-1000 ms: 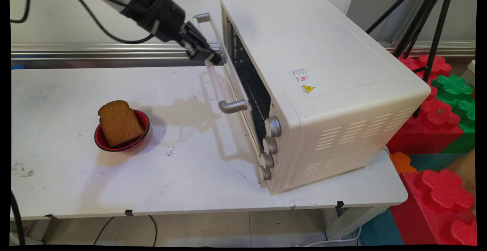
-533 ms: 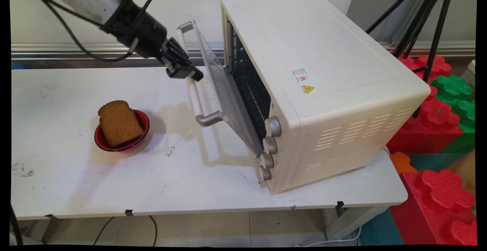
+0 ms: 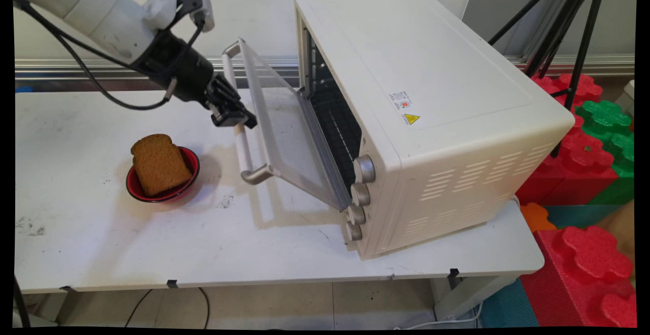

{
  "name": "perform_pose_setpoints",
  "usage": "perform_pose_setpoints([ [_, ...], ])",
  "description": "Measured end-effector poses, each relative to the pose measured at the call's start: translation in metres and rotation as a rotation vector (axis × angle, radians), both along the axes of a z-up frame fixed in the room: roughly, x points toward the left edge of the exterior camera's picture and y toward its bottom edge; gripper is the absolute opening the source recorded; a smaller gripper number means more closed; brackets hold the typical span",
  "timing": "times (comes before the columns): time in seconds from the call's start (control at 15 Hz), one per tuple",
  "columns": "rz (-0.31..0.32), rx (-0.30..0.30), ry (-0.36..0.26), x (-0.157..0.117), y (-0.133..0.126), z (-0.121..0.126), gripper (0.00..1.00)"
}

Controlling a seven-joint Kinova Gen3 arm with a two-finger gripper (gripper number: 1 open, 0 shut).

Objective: Open the oven

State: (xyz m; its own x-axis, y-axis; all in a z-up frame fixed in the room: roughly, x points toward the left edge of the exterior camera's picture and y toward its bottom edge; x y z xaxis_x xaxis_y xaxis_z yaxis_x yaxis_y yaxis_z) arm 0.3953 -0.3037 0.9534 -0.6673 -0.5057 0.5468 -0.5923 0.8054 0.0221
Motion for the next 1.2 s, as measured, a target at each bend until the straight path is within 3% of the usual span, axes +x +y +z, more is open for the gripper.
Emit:
perform_pose_setpoints([
  [0.8, 0.034, 0.047, -0.081, 0.029, 0.010, -0.051, 0.00],
  [1.2, 0.047, 0.038, -0.111, 0.047, 0.014, -0.067, 0.00],
])
